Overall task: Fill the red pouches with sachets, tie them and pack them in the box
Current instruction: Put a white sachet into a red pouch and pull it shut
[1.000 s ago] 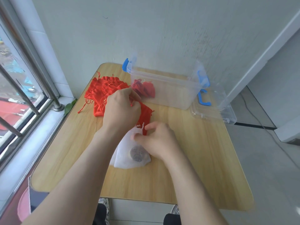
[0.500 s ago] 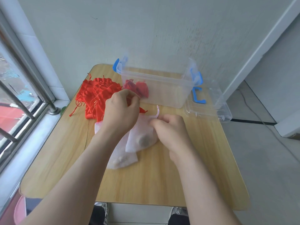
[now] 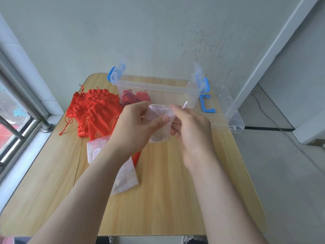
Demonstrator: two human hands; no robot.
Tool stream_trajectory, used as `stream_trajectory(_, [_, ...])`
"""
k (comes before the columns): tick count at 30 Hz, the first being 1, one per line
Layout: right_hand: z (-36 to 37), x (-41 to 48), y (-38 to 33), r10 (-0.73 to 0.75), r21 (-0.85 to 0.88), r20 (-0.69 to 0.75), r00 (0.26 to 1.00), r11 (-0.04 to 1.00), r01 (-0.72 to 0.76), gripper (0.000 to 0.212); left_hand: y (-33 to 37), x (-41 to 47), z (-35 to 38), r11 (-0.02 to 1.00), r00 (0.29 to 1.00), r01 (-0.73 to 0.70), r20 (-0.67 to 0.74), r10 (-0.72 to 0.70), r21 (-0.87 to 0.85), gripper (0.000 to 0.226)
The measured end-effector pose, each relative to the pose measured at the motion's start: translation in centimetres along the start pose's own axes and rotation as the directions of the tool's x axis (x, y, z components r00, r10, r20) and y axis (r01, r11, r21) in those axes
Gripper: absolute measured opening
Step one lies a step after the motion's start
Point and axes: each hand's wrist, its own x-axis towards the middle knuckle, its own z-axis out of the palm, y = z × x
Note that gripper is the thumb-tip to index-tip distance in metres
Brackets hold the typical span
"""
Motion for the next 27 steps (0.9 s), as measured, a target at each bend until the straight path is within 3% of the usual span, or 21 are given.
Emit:
stream_trajectory(4, [0.3,0.1,0.1,0.012,0.05,-0.028,1.0,0.999,-0.01,0.021,-0.3,0.1,0.0,0.999,0.995,-0.011,-0.095,0.016,0.051,0.016])
stream_trajectory(9, [0.2,0.0,-0.8,0.11,0.138,-0.083,0.99,0.986,-0.098,0.016,-0.8,0.1,-0.3,0.995,0.987,0.041,-0.161,-0.026,0.092,0.009])
stream_trajectory(13, [0.2,-0.2,-1.0,0.159,0.255,-0.044,0.986,0.956,-0.143,0.013,-1.1,0.2,-0.4,0.979,0.994,0.025,-0.109,-0.003,0.204,0.017])
stream_trajectory(17, [0.3,-0.6,-1.3,0.141,0.217,0.019,0.99,0.966,-0.142,0.012,-0.8,-0.1,-0.5,0.958,0.999,-0.034,0.029,0.027,0.285,0.035])
stream_trajectory(21, [0.7,-0.8,-1.4,0.078,0.136,0.043,0.996,0.987,-0.083,0.019,-0.8,-0.1,-0.5,0.952,0.996,-0.08,0.053,0.068,0.297,0.014])
stream_trajectory(27, [0.6,-0.8,-1.7,0.042,0.11,0.029,0.999,0.993,-0.045,0.026,-0.7,-0.2,-0.2,0.939,0.995,-0.098,0.018,0.097,0.331,0.012])
